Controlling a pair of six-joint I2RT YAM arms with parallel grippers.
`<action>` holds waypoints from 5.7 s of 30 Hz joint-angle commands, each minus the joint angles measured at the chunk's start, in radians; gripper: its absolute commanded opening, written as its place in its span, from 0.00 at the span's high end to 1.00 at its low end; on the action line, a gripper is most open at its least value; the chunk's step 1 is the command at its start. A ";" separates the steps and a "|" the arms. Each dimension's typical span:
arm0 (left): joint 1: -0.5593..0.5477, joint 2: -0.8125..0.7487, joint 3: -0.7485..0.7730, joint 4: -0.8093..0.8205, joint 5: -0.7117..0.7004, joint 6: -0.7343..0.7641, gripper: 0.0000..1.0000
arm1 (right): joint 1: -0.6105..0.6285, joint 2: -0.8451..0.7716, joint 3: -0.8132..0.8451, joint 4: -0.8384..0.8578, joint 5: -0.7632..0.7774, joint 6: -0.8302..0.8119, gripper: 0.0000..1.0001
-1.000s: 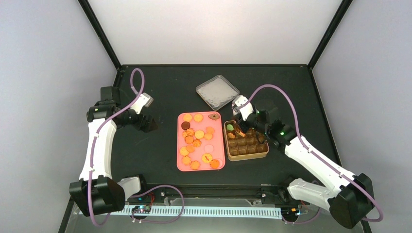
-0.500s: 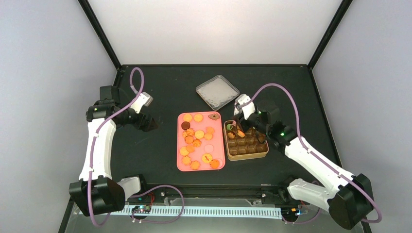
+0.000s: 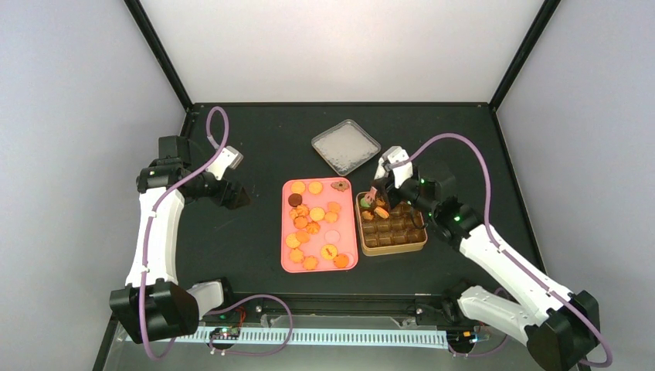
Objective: Pack the cookies
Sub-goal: Pick up the fake cookies from the empty pocket of the box, then pick up the fake cookies from the plate.
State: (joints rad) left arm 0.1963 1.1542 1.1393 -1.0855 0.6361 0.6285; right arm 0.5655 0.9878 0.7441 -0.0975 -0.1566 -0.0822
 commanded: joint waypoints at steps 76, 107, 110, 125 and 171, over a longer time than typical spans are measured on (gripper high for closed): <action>0.006 -0.009 0.003 -0.013 -0.031 0.006 0.08 | 0.605 0.460 0.240 0.236 0.267 0.097 0.66; 0.009 -0.008 0.002 -0.013 -0.045 0.013 0.08 | 0.604 0.611 0.241 0.384 0.466 0.077 0.90; 0.008 -0.008 0.001 -0.011 -0.045 0.010 0.08 | 0.602 0.589 0.234 0.389 0.481 0.075 0.98; 0.010 -0.011 -0.003 -0.011 -0.052 0.019 0.08 | 0.559 0.640 0.258 0.394 0.377 0.173 0.68; 0.011 0.002 0.006 -0.007 -0.025 0.004 0.08 | 0.556 0.538 0.060 0.329 0.418 0.185 0.70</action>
State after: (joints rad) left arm 0.1974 1.1519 1.1282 -1.0851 0.5888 0.6338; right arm 1.1271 1.5101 0.7769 0.3222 0.2489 0.1055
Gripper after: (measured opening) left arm 0.917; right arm 0.334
